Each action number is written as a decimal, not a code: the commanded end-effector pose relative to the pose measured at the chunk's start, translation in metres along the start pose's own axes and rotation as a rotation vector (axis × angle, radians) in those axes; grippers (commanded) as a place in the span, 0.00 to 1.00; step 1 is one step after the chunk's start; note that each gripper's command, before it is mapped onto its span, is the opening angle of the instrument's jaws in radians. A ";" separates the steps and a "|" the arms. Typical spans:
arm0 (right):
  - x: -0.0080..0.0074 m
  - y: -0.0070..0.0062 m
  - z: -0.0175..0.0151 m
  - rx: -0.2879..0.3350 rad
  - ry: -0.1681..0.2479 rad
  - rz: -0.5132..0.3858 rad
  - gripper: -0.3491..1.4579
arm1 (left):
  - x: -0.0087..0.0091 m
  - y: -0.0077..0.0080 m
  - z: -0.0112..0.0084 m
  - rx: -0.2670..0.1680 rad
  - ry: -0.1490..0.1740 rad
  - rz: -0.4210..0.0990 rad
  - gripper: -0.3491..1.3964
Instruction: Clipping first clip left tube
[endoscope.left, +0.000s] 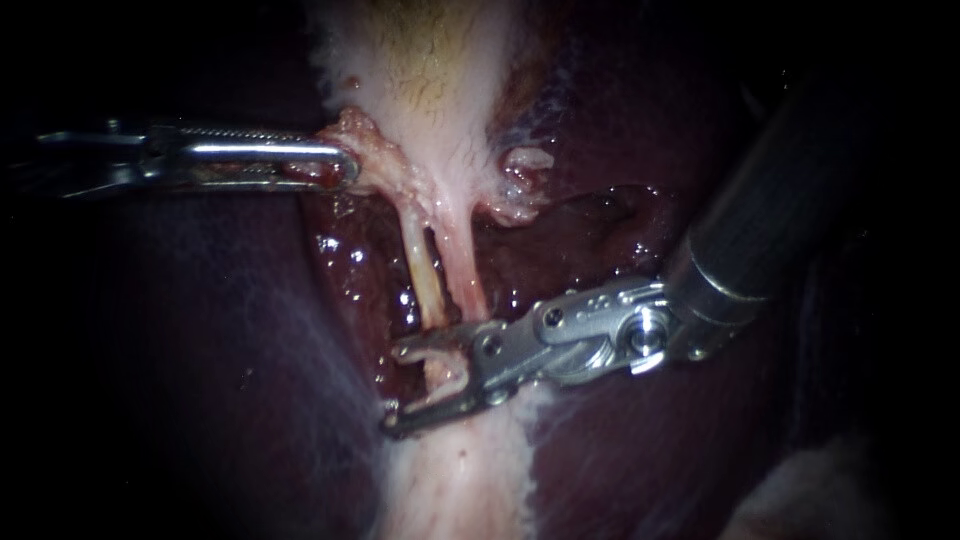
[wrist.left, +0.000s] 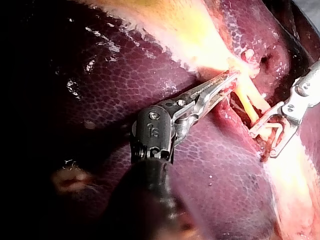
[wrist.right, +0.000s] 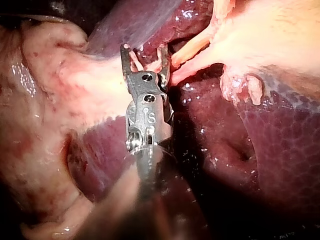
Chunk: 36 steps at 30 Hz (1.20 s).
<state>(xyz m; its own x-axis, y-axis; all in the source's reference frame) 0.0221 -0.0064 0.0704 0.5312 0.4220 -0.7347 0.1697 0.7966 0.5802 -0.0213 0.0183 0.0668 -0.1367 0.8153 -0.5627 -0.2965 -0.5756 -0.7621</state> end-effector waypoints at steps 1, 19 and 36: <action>0.0000 0.0000 0.0000 0.000 0.000 0.000 0.47 | 0.0000 0.0000 0.0000 0.000 0.000 0.000 0.00; 0.0019 -0.0014 -0.0033 0.006 0.011 0.011 0.47 | 0.0000 0.0000 -0.0002 -0.001 -0.001 0.000 0.00; 0.0014 -0.0008 -0.0064 -0.021 0.019 0.018 0.47 | 0.0000 0.0000 -0.0002 -0.001 -0.001 0.000 0.00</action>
<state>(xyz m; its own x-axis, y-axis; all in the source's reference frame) 0.0172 -0.0036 0.0668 0.5184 0.4448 -0.7304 0.1412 0.7978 0.5861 -0.0210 0.0183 0.0668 -0.1372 0.8154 -0.5624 -0.2954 -0.5757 -0.7625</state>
